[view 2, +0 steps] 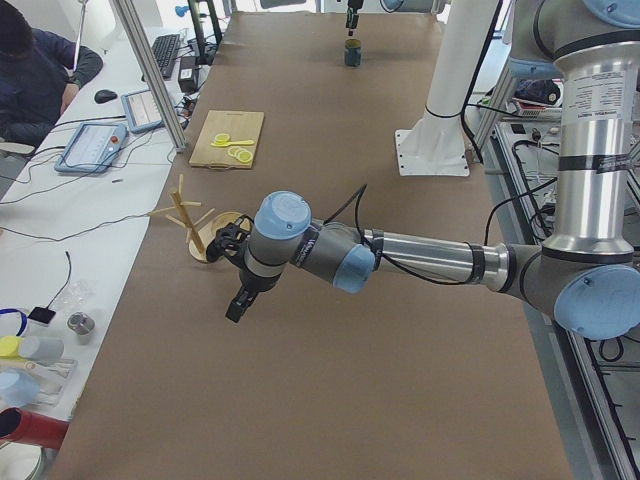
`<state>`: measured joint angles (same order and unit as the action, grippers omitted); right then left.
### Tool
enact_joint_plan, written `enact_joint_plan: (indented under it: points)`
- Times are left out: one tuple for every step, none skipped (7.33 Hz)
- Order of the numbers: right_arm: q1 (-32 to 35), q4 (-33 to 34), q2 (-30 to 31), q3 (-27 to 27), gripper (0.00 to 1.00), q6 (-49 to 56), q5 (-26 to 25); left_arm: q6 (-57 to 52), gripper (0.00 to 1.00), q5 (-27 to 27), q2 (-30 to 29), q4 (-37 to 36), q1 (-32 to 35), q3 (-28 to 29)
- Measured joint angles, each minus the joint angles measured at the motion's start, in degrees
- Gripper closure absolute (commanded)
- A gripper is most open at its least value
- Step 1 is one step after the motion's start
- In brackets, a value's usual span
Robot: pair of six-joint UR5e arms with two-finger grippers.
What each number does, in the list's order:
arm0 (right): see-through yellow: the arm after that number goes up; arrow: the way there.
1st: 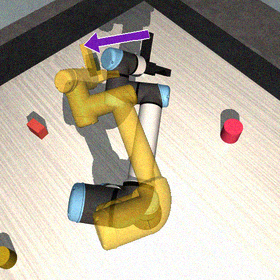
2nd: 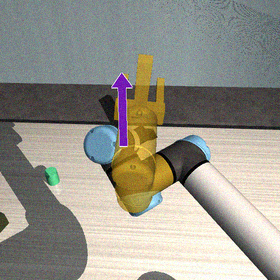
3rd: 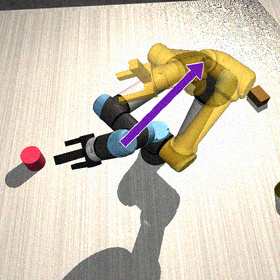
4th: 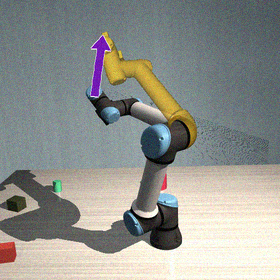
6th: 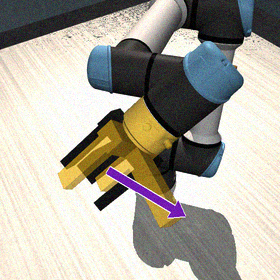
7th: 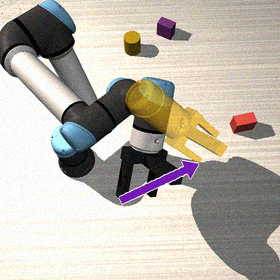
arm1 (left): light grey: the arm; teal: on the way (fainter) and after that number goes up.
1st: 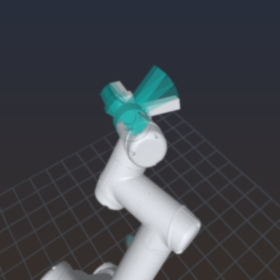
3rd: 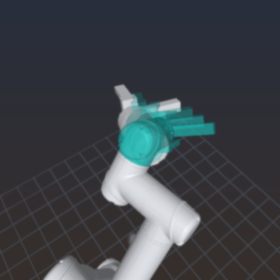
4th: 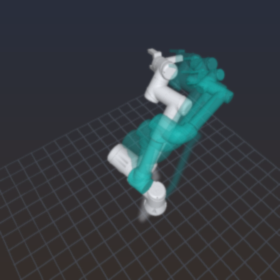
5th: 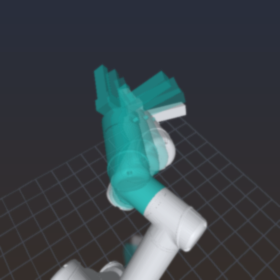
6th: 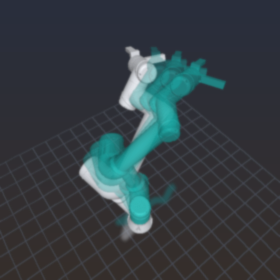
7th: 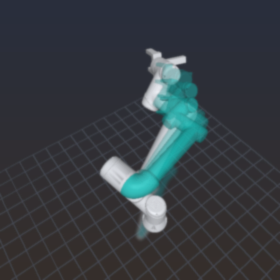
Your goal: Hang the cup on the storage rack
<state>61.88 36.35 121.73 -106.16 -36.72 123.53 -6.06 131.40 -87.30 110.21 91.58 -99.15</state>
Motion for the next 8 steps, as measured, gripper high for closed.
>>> enact_joint_plan:
  points:
    - [-0.74,0.06,0.00,0.00,0.05,-0.01,-0.73,0.00,0.01,0.00,0.00,0.00,0.00,0.05]
    - [-1.44,0.14,0.00,0.02,0.08,-0.02,-1.35,0.00,0.01,0.00,-0.03,0.00,0.00,0.10]
    - [-2.20,0.18,0.00,0.08,0.11,0.00,-1.88,0.00,0.01,0.00,-0.05,0.00,0.00,0.14]
    - [-3.60,0.22,0.00,0.17,0.15,0.04,-2.94,0.00,0.01,0.00,-0.06,0.00,0.00,0.15]
    - [-5.39,0.26,0.00,0.27,0.33,0.06,-4.31,0.02,0.01,0.00,-0.06,0.00,0.00,0.10]
    - [-6.54,0.28,0.03,0.30,0.65,0.07,-5.10,0.06,0.01,0.00,-0.07,0.00,0.00,0.05]
    - [-6.99,0.29,0.05,0.32,0.80,0.07,-5.29,0.08,0.01,0.00,-0.07,0.00,0.00,-0.02]
    - [-7.09,0.29,0.01,0.33,0.83,0.07,-5.18,0.08,0.01,0.00,-0.07,0.00,0.00,-0.10]
